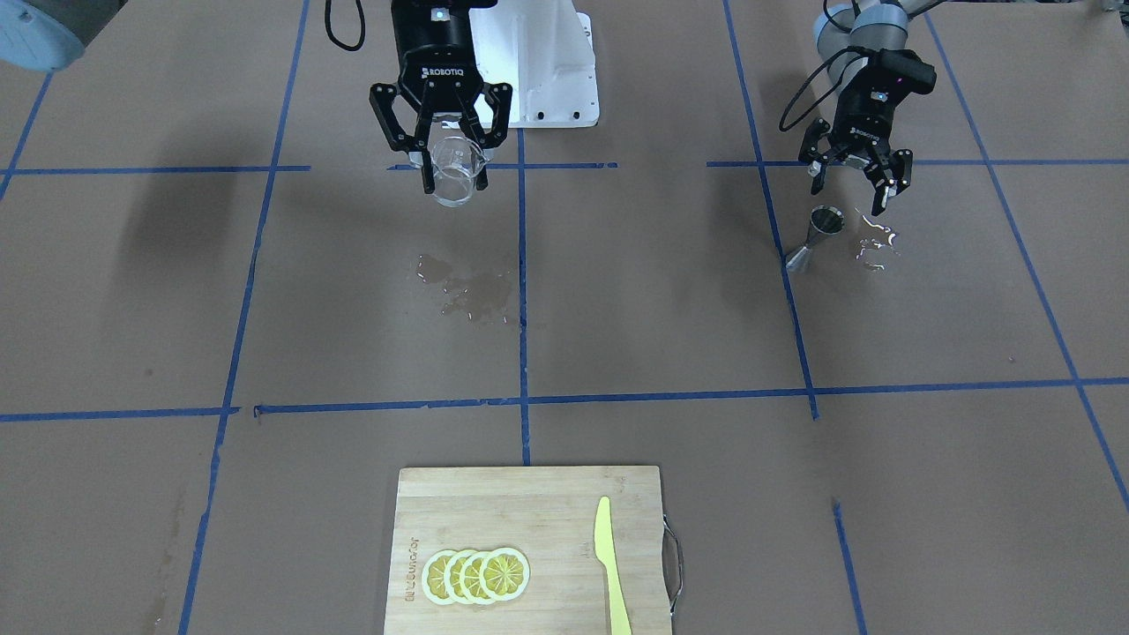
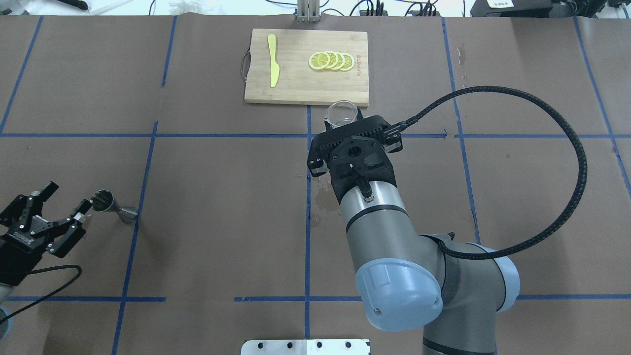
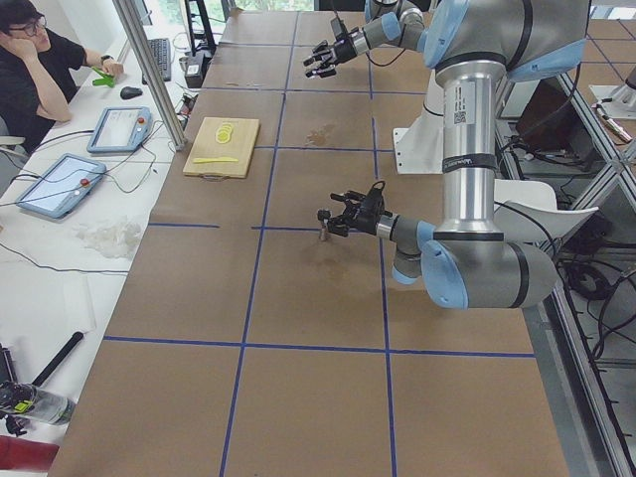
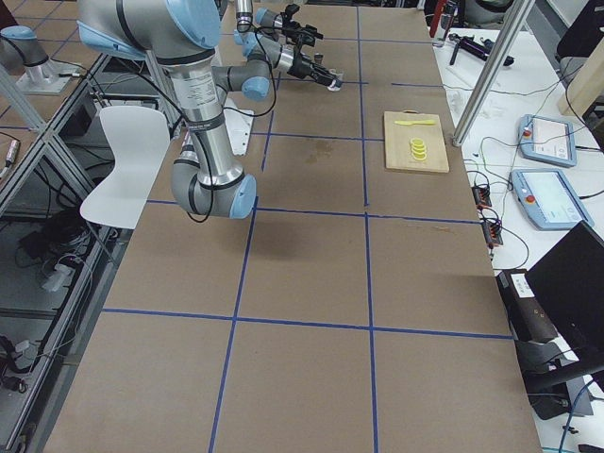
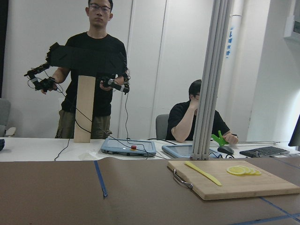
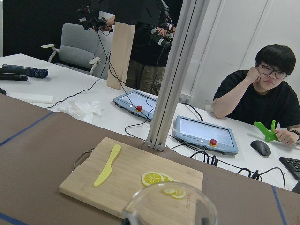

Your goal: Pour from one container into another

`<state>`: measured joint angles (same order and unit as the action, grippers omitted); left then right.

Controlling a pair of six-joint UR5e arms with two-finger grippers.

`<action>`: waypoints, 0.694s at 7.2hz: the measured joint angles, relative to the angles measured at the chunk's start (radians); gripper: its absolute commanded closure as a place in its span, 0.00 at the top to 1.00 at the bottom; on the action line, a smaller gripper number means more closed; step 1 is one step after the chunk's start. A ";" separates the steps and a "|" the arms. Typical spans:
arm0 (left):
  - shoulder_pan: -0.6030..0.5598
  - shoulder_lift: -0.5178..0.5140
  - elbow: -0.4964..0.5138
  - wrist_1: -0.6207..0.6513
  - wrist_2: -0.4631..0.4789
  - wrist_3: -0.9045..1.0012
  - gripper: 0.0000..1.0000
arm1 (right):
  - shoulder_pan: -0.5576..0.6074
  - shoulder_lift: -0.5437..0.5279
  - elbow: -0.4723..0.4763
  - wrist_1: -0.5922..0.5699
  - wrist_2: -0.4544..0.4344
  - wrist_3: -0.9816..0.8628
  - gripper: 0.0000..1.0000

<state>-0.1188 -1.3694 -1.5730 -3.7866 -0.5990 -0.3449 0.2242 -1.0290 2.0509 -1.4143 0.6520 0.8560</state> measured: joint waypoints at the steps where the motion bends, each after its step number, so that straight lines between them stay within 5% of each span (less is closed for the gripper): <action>1: -0.078 0.053 -0.019 0.005 -0.137 0.027 0.91 | 0.000 0.000 0.000 0.000 0.000 0.000 0.00; 5: -0.666 0.066 -0.025 0.334 -0.900 0.196 0.94 | -0.001 -0.002 -0.001 0.000 0.000 0.001 0.00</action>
<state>-0.7848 -1.3035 -1.5975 -3.4523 -1.4985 -0.1487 0.2229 -1.0308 2.0496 -1.4143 0.6519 0.8570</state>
